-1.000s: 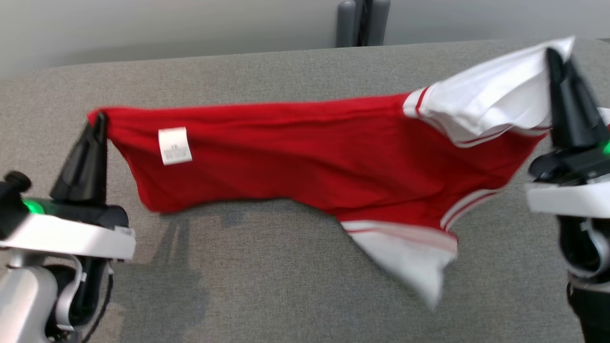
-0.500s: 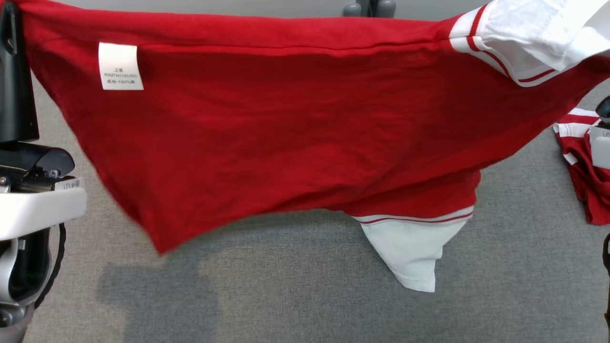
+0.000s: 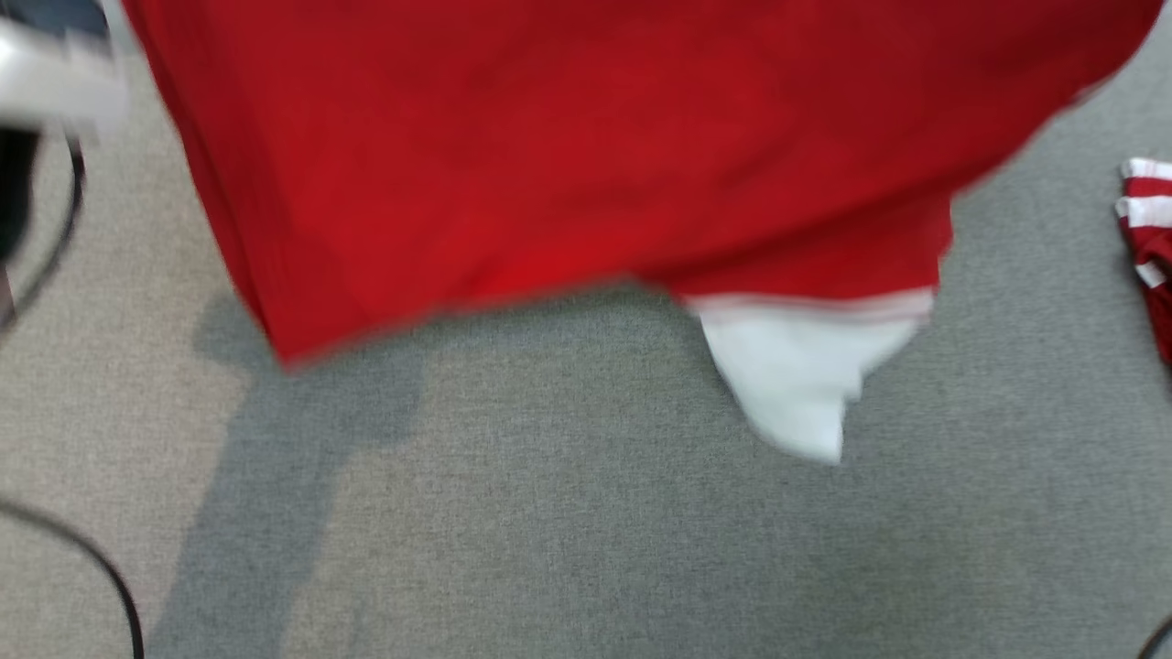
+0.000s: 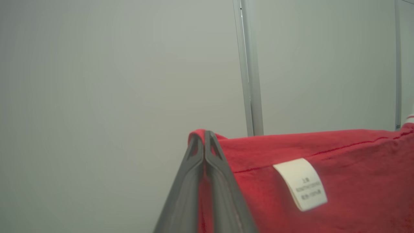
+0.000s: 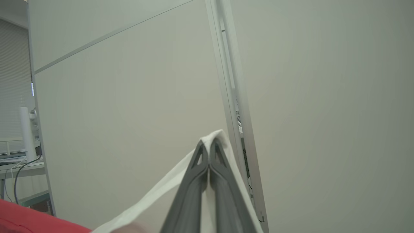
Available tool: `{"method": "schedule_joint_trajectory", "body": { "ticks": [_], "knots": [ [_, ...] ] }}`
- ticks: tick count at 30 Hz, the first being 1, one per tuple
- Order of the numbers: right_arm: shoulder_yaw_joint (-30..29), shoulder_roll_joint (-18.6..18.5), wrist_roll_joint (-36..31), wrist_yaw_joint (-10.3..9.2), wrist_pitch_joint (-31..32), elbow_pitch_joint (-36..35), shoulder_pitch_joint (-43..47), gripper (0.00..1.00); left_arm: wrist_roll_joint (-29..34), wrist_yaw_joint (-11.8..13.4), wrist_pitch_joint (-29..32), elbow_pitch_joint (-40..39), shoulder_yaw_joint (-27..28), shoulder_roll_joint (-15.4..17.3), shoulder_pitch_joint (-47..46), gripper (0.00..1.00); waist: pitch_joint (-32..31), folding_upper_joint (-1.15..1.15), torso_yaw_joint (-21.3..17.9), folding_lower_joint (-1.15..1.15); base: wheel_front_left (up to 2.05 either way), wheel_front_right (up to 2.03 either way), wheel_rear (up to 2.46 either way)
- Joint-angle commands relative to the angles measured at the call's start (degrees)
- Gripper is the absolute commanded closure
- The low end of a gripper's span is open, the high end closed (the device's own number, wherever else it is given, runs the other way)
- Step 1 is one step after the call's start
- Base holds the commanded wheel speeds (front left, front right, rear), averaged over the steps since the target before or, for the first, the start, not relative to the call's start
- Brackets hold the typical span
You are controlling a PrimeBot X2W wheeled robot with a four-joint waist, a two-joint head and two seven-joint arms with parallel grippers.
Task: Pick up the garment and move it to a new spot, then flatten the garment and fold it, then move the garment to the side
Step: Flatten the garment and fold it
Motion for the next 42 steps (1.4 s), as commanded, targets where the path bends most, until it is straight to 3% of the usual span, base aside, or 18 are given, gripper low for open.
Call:
{"method": "schedule_joint_trajectory", "body": {
  "ticks": [1, 5, 6, 9, 13, 18, 22, 27, 32, 37, 42],
  "knots": [
    [0.8, -0.3, -0.2, 0.01, -1.0, 3.6, -4.0, 1.00, 0.3, -1.4, 0.3, 3.9, -0.9, -0.9, -4.6, 1.00, 1.7, 0.00, 0.7, 0.00, 0.00, 0.00, 0.00],
    [1.9, -0.8, -2.3, 0.01, -5.0, 15.1, -16.2, 1.00, 2.2, -4.7, -1.0, 16.8, -3.0, -3.3, -16.9, 1.00, 4.0, 0.00, 0.9, 0.00, 0.00, 0.00, 0.00],
    [1.9, -0.8, -2.3, 0.01, -5.0, 15.1, -16.2, 1.00, 2.2, -4.7, -1.0, 16.8, -3.0, -3.3, -16.9, 1.00, 4.0, 0.00, 0.9, 0.00, 0.00, 0.00, 0.00],
    [3.6, 1.2, -5.1, 0.01, -11.0, 25.8, -27.0, 1.00, 3.3, -5.8, -4.4, 28.7, -2.6, -4.5, -26.3, 1.00, 5.1, 0.00, -0.2, 0.00, 0.00, 0.00, 0.00],
    [3.9, 3.8, -7.7, 0.00, -14.2, 36.3, -34.2, 1.00, 3.3, -6.2, -6.0, 39.1, -2.2, -5.4, -32.1, 1.00, 5.8, 0.00, -1.3, 0.00, 0.00, 0.00, 0.00],
    [5.6, 6.3, -9.2, 0.00, -15.3, 46.1, -37.8, 1.00, 1.4, -7.6, -6.9, 48.0, -2.3, -7.9, -34.4, 1.00, 6.8, 0.00, -1.3, 0.00, 0.00, 0.00, 0.00],
    [8.9, 6.6, -7.3, 0.01, -15.4, 49.5, -34.3, 1.00, -2.1, -9.0, -8.7, 52.3, -1.9, -11.4, -31.6, 1.00, 8.1, 0.00, 0.0, 0.00, 0.00, 0.00, 0.00],
    [15.2, 5.9, 0.1, 0.01, -15.5, 46.7, -24.0, 1.00, -8.7, -9.8, -11.9, 53.9, 1.0, -15.1, -23.3, 1.00, 9.3, 0.00, 1.1, 0.00, 0.00, 0.00, 0.00],
    [21.4, 2.8, 10.0, 0.02, -15.7, 37.7, -6.5, 1.00, -10.7, -10.0, -14.8, 49.3, 1.5, -16.9, -9.7, 1.00, 8.6, 0.00, 1.7, 0.00, 0.00, 0.00, 0.00],
    [24.3, -2.0, 22.4, 0.02, -14.7, 25.9, 11.5, 1.00, -9.8, -10.0, -15.2, 41.5, 1.6, -16.3, 4.9, 1.00, 6.6, 0.00, 1.6, 0.00, 0.00, 0.00, 0.00],
    [23.0, -5.2, 28.9, 0.02, -15.2, 16.4, 26.5, 1.00, -9.8, -7.3, -14.9, 32.5, 2.4, -14.3, 18.8, 1.00, 3.4, 0.00, 0.7, 0.00, 0.00, 0.00, 0.00]
  ]
}}
